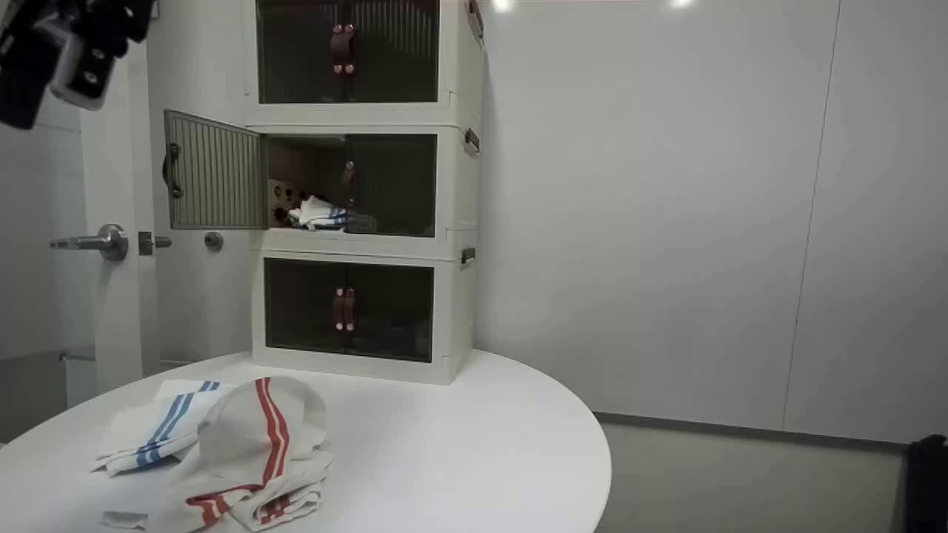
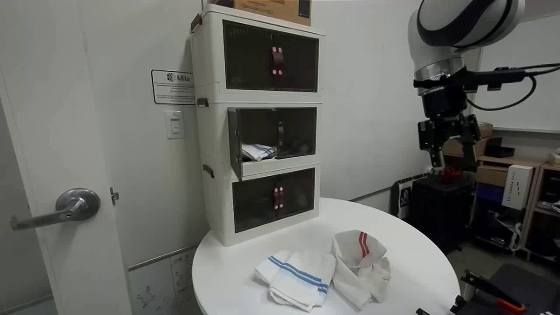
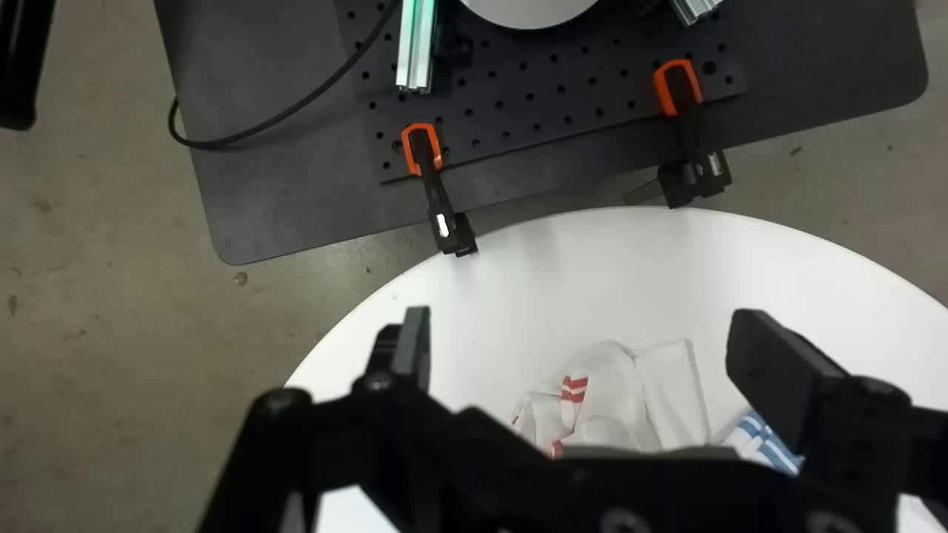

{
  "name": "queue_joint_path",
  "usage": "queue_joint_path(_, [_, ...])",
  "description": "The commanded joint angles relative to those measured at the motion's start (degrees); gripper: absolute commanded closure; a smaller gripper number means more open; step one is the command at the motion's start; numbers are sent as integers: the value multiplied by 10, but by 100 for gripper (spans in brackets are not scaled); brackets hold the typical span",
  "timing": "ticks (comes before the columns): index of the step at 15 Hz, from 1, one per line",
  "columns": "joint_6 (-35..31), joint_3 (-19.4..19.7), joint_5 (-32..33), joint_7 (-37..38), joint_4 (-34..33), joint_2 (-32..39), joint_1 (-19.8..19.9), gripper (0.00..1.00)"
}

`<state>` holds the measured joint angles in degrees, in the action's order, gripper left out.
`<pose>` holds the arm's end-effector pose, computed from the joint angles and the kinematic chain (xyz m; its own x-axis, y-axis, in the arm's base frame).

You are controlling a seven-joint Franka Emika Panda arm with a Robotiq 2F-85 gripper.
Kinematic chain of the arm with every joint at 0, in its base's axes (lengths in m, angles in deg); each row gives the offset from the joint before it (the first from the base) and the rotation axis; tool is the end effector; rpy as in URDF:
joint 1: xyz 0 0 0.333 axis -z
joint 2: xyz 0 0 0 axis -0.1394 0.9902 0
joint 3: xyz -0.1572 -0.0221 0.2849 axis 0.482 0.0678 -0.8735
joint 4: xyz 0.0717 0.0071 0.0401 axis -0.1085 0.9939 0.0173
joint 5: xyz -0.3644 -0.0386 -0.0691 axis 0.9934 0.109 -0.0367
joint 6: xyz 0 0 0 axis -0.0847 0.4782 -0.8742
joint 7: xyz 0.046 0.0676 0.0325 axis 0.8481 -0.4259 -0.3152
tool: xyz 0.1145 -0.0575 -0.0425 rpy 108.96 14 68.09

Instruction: Remove the white and blue towel from the second cabinet

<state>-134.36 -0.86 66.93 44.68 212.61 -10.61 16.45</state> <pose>0.2631 -0.0549 0.4098 0.9289 -0.2599 -0.2637 -0.2422 -0.9653 0.0979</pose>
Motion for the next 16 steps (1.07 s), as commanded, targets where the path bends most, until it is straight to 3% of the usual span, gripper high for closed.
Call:
queue_joint_path(1, [2, 5, 2, 2, -1, 0, -5, 0])
queue_joint_path(6, [2, 5, 2, 2, -1, 0, -5, 0])
queue_joint_path(10, [-34, -31, 8, -36, -36, 41, -58, 0])
queue_joint_path(16, [-188, -79, 15, -59, -128, 140, -129, 0])
